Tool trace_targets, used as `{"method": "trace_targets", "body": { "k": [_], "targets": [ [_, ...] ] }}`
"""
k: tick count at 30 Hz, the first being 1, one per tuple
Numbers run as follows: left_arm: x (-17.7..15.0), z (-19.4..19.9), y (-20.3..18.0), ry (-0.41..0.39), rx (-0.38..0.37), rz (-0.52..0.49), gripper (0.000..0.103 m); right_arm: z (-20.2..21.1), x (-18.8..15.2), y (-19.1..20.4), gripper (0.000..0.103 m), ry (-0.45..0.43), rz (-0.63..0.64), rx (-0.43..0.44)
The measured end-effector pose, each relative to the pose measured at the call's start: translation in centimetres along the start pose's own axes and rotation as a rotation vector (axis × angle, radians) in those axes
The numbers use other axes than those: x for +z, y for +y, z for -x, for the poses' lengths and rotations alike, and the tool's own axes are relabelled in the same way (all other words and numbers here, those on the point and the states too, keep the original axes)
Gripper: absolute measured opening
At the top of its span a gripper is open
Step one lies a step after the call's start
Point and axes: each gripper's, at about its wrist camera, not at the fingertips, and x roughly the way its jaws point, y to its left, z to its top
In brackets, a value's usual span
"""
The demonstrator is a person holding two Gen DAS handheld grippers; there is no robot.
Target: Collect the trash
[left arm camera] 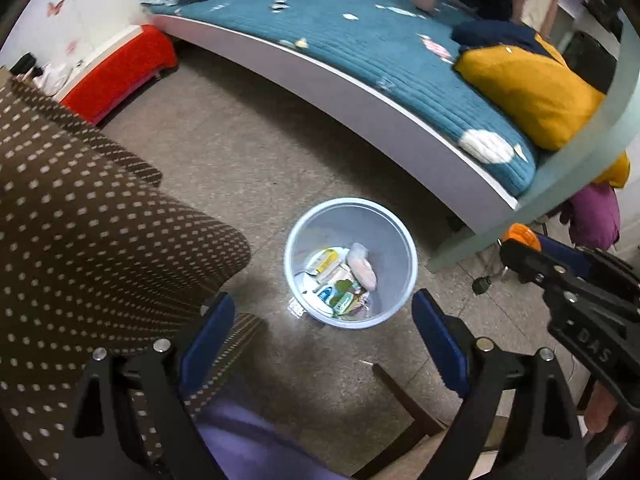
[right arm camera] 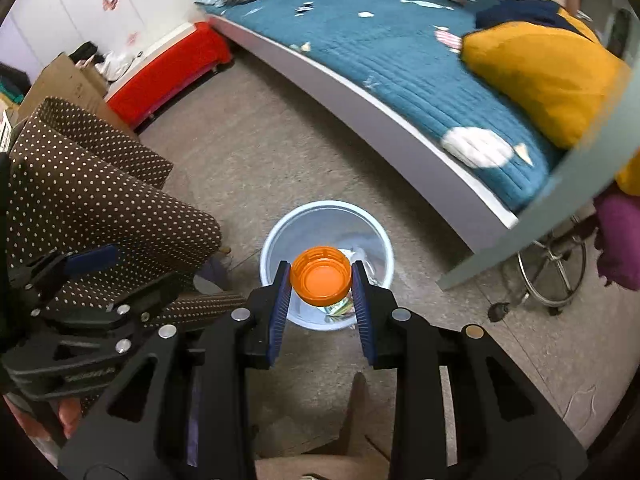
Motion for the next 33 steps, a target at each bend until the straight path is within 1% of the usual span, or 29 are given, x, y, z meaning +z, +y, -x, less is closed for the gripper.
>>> {"method": "trace_targets", "body": {
  "k": [1, 2, 4, 7, 13, 16, 21, 25, 33],
  "targets": [
    [0.0, 0.2, 0.5, -0.004, 0.003, 0.008, 0.088, -0.3, 0.4, 0.6, 0.062, 0.0, 0.011, -0.013],
    [0.0, 0.5, 0.9, -0.008, 0.006, 0.015, 0.088, -0.4, 0.7, 0.7, 0.08, -0.004, 0.009, -0.029],
    [0.0, 0.7, 1.4, -0.015, 0.009, 0.021, 0.088, -0.3, 1.1, 0.8, 0.08, -0.047, -0.011, -0.054],
    [0.0, 1.1, 1.8, -0.019, 0.006, 0.028, 0.088, -0.6, 0.9, 1.0, 0.08, -0.025, 0.003, -0.048],
    [-0.5, 1.0, 1.5, -0.009, 0.006, 0.023, 0.088, -1.4, -0.7, 1.3, 0.08, 0.019, 0.013, -0.061],
    [-0.8, 1.2, 1.2, -0.013, 0.002, 0.017, 0.088, -1.0, -1.5, 1.6, 0.08, 0.02, 0.016, -0.061],
    [-1.3, 2.2, 0.9, -0.035, -0.004, 0.013, 0.088, 0.5, -2.2, 1.6, 0.08, 0.001, 0.009, -0.066],
    [-1.8, 3.6, 0.6, -0.062, -0.017, 0.012, 0.088, 2.2, -2.6, 1.7, 0.08, -0.031, 0.009, -0.071],
    [-3.0, 7.9, 0.0, -0.156, -0.014, -0.011, 0.088, 6.3, -3.5, 2.1, 0.08, -0.111, 0.019, -0.071]
  ]
}}
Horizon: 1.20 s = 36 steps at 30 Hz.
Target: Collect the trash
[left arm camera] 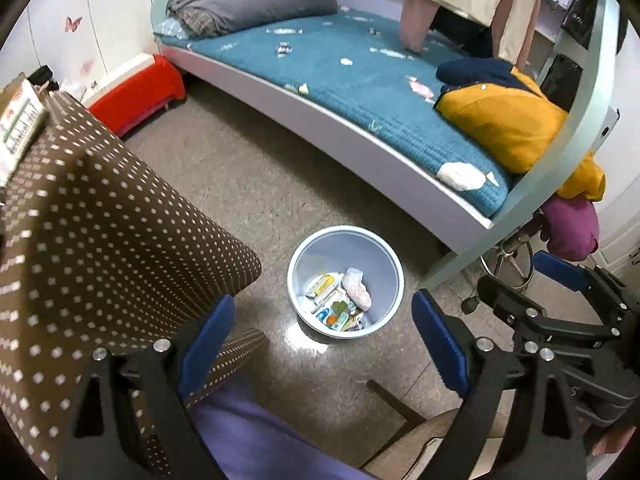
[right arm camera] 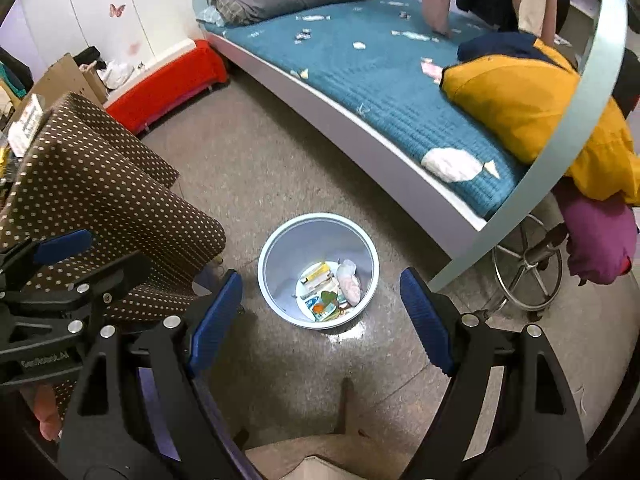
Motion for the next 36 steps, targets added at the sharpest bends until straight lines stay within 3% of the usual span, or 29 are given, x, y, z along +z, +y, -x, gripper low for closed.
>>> {"method": "trace_targets", "body": {
  "k": [11, 20, 36],
  "targets": [
    [-1.2, 6.2, 0.0, -0.117, 0.012, 0.005, 0.088, 5.7, -0.4, 1.6, 0.08, -0.125, 0.047, 0.02],
    [-2.2, 10.3, 2.2, -0.197, 0.036, 0.037, 0.089, 8.4, 0.0, 4.0, 0.08, -0.185, 0.099, 0.06],
    [-4.3, 14.2, 12.0, -0.247, 0.155, 0.229, 0.092, 8.7, 1.8, 13.1, 0.081, -0.18, 0.244, 0.204]
  ]
}}
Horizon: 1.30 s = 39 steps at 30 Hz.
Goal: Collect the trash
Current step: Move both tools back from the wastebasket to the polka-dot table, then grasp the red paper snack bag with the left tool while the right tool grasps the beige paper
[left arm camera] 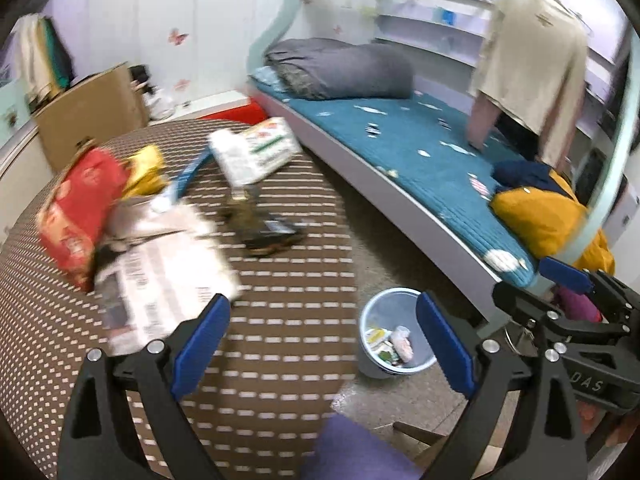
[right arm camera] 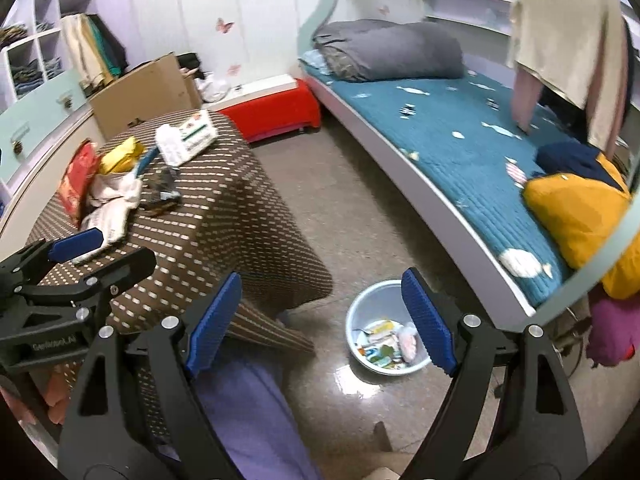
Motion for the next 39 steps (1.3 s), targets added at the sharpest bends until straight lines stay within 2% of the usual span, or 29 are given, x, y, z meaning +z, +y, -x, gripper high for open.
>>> {"method": "trace_targets", "body": {
  "k": [14, 21, 24, 28, 33, 37, 39],
  "targets": [
    [-0.2, 3.3, 14.4, 0.004, 0.186, 0.257, 0.092, -4.2, 4.8, 13.2, 0.081, 0.052, 0.243, 0.193],
    [-0.4, 4.4, 20.0, 0.025, 0.243, 0.343, 0.092, -8.0, 6.8, 18.6, 0.081, 0.104, 0.315, 0.201],
    [-0.2, 4.5, 21.6, 0.03, 0.241, 0.362, 0.092, -9.4, 7.6, 20.0, 0.081, 0.129, 0.313, 0.213],
    [0.8, 4.1, 23.1, 0.029, 0.177, 0.352, 0.095, -10.1, 8.2, 21.4, 0.081, 0.142, 0.337, 0.227],
    [2.5, 3.5, 24.2, 0.031, 0.138, 0.363, 0.095, -11.3, 8.4, 24.0, 0.081, 0.174, 0.412, 0.285],
    [3.2, 2.6, 25.0, 0.051, 0.146, 0.358, 0.095, -12.4, 8.6, 25.9, 0.081, 0.183, 0.453, 0.336],
    [3.5, 2.1, 25.5, 0.067, 0.155, 0.361, 0.095, -12.8, 8.8, 26.8, 0.075, 0.174, 0.476, 0.362]
  ]
}}
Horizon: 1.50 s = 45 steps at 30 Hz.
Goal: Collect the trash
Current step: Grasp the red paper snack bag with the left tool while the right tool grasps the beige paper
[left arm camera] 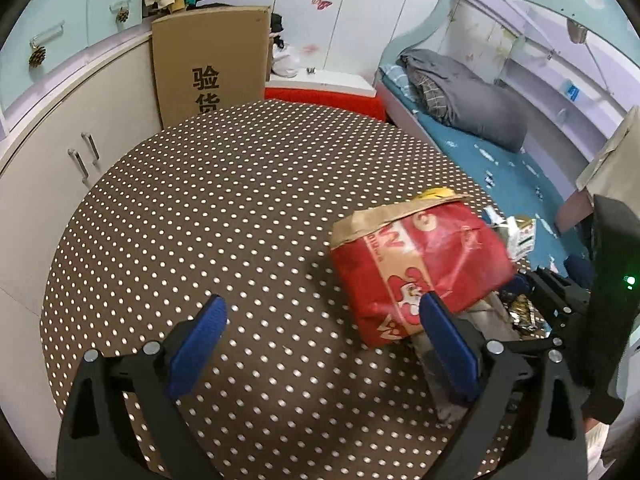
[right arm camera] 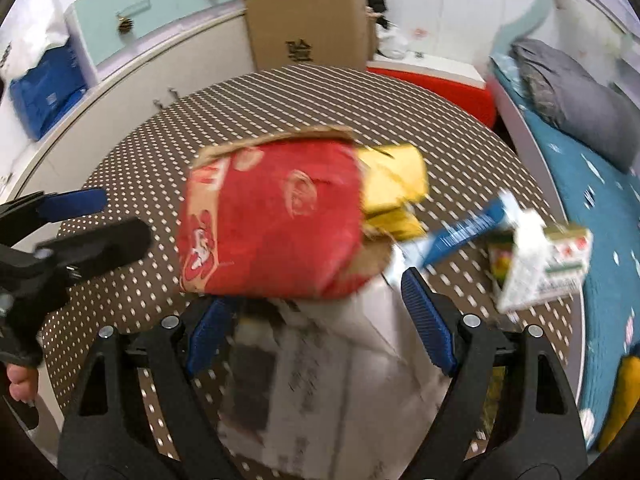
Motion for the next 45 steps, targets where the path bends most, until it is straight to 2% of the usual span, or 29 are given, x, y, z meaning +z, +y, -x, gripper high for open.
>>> {"method": "trace_targets", "body": {
  "k": [1, 2, 3, 6, 8, 9, 20, 26, 32, 36, 39, 40, 41, 42, 45],
  "targets": [
    [0.2, -0.2, 0.2, 0.006, 0.001, 0.004, 0.095, -0.3, 0.2, 0.2, 0.055, 0.004, 0.013, 0.005],
    [0.3, -0.3, 0.3, 0.008, -0.002, 0.006, 0.095, -1.0, 0.4, 0.4, 0.046, 0.03, 0.024, 0.021],
    [0.4, -0.4, 0.5, 0.009, -0.007, 0.01, 0.095, -1.4, 0.4, 0.5, 0.044, 0.048, 0.024, 0.035],
    [0.3, -0.2, 1.0, 0.008, -0.007, 0.011, 0.095, -0.7, 0.3, 0.9, 0.031, 0.042, 0.041, 0.038],
    [0.2, 0.2, 1.0, 0.003, 0.005, 0.015, 0.095, 0.3, 0.3, 1.2, 0.015, 0.032, 0.038, 0.065],
    [0.2, 0.6, 1.1, -0.003, 0.01, 0.019, 0.095, 0.8, 0.4, 1.3, 0.013, 0.026, 0.038, 0.072],
    [-1.8, 5.3, 2.1, -0.078, 0.034, 0.039, 0.095, 8.4, 0.2, 3.2, 0.006, -0.079, 0.065, 0.118],
    [-2.1, 6.2, 0.9, -0.096, -0.004, 0.027, 0.096, 12.2, -0.7, 2.3, 0.006, -0.13, 0.04, 0.097],
    [-1.1, 3.3, -2.8, -0.033, -0.08, -0.059, 0.097, 15.2, -1.4, -1.7, 0.006, -0.178, -0.04, 0.054],
    [-0.4, -0.4, -5.1, 0.042, -0.085, -0.101, 0.097, 17.1, -2.1, -5.3, 0.006, -0.205, -0.104, -0.016],
    [0.4, -3.4, -6.0, 0.104, -0.142, -0.107, 0.097, 17.9, -2.7, -7.8, 0.006, -0.211, -0.15, -0.076],
    [0.5, -4.3, -6.0, 0.121, -0.136, -0.093, 0.096, 18.1, -3.0, -8.6, 0.006, -0.209, -0.169, -0.093],
    [0.6, -4.8, -6.0, 0.117, -0.118, -0.074, 0.085, 18.1, -3.3, -9.6, 0.006, -0.202, -0.194, -0.107],
    [0.4, -4.8, -6.2, 0.109, -0.122, -0.077, 0.061, 18.1, -3.6, -10.3, 0.006, -0.197, -0.211, -0.119],
    [0.1, -3.9, -6.7, 0.076, -0.14, -0.088, 0.052, 18.0, -4.6, -11.9, 0.006, -0.181, -0.251, -0.141]
  ]
}}
